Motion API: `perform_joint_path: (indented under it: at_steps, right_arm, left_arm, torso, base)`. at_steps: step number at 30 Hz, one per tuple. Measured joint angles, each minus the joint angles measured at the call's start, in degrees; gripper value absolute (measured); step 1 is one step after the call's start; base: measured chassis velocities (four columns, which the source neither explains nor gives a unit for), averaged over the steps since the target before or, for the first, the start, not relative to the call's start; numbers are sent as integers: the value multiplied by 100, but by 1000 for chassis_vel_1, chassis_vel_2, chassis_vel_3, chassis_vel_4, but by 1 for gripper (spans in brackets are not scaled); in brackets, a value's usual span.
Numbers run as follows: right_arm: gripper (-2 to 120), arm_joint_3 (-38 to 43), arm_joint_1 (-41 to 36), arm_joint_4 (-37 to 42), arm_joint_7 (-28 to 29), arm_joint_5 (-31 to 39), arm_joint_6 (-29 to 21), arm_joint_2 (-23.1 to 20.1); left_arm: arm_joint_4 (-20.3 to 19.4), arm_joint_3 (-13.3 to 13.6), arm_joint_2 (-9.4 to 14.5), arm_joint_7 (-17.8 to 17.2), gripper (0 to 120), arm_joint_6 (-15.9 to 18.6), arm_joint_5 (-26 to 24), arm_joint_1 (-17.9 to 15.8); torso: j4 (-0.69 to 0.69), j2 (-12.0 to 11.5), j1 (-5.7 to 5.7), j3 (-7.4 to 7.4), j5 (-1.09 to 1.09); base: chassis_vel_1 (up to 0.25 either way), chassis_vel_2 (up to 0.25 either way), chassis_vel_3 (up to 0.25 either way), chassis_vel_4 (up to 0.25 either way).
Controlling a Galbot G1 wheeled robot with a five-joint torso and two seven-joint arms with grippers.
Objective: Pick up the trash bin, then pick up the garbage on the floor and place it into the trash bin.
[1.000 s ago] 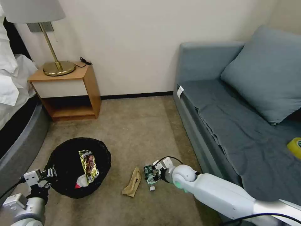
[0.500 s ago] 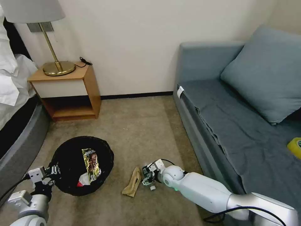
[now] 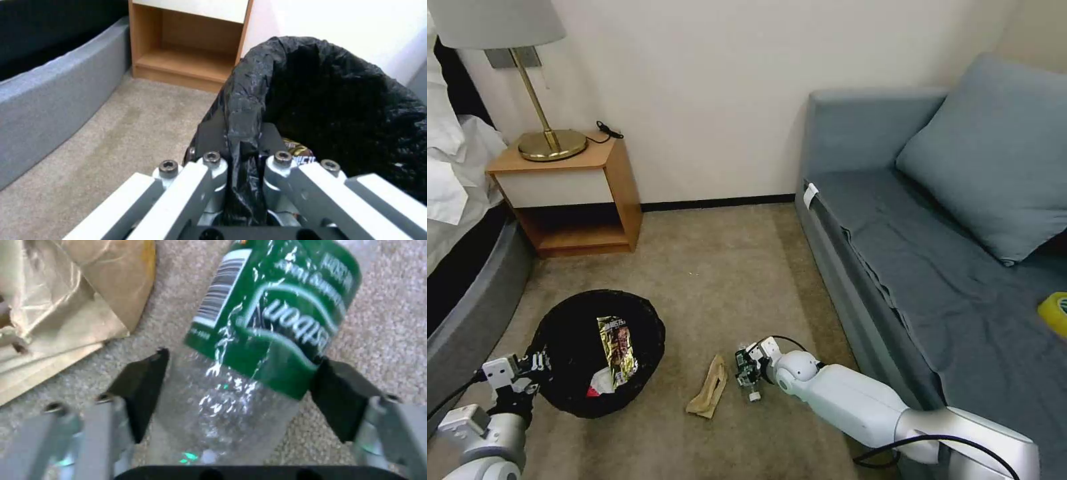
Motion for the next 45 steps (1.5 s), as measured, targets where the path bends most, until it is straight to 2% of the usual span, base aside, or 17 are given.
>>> perform_joint_path:
  at_steps: [1,3,5,7,14,19,22,23,26,28,31,36,38,45]
  right_arm:
    - [70,4,-2,0,0,-1,2,-1]
    - [57,55,-33,24,0,-29,15,-8]
    - [55,80,-45,33,0,-40,24,-9]
    - [44,153,-82,56,7,-86,56,-9]
    - [27,540,-88,236,126,-217,207,-31]
    - [25,982,-73,753,248,-427,527,-153]
    - [25,1422,-12,1679,345,-400,964,-288]
    - [25,1422,-12,1679,345,-400,964,-288]
    - [25,1613,128,2582,610,-268,1381,-238]
    - [25,1612,159,2698,647,-249,1429,-220]
    - [25,1373,365,3417,787,-222,1686,-131]
    - [24,1008,413,3910,814,-282,1850,-94]
    - [24,525,326,4278,737,-587,2003,-97]
    - [24,9,90,4230,681,-1463,2011,-158]
  left_arm:
    - [0,1,0,0,5,0,0,-2]
    - [9,12,0,0,5,0,-2,-15]
    - [14,14,0,0,5,0,-5,-17]
    - [30,16,-1,0,5,0,-15,-18]
    - [62,15,8,1,5,0,-109,23]
    - [80,21,41,0,5,1,-180,51]
    - [97,84,73,1,5,13,-214,71]
    - [97,84,73,1,5,13,-214,71]
    - [100,192,93,-1,5,32,-209,59]
    - [99,219,101,-2,5,35,-204,58]
    - [52,357,143,-5,5,53,-162,58]
    - [-5,431,166,-11,5,69,-159,55]
    - [-61,500,197,-14,5,84,-167,64]
    - [-197,575,275,-45,5,129,-225,109]
  torso:
    - [0,0,0,0,0]
    - [0,0,0,0,0]
    - [0,0,0,0,0]
    - [0,0,0,0,0]
    - [0,0,0,0,1]
    - [0,0,0,0,1]
    - [0,0,0,0,0]
    - [0,0,0,0,0]
    - [0,0,0,0,0]
    - [0,0,0,0,0]
    - [1,0,0,0,-1]
    - [1,0,0,0,-1]
    - [1,0,0,0,0]
    - [0,0,-1,0,0]
  base:
    - [0,0,0,0]
    - [0,0,0,0]
    - [0,0,0,0]
    - [0,0,0,0]
    - [0,0,0,0]
    - [0,0,0,0]
    - [0,0,0,0]
    - [0,0,0,0]
    - [0,0,0,0]
    - [0,0,0,0]
    - [0,0,0,0]
    - [0,0,0,0]
    - [0,0,0,0]
    - [0,0,0,0]
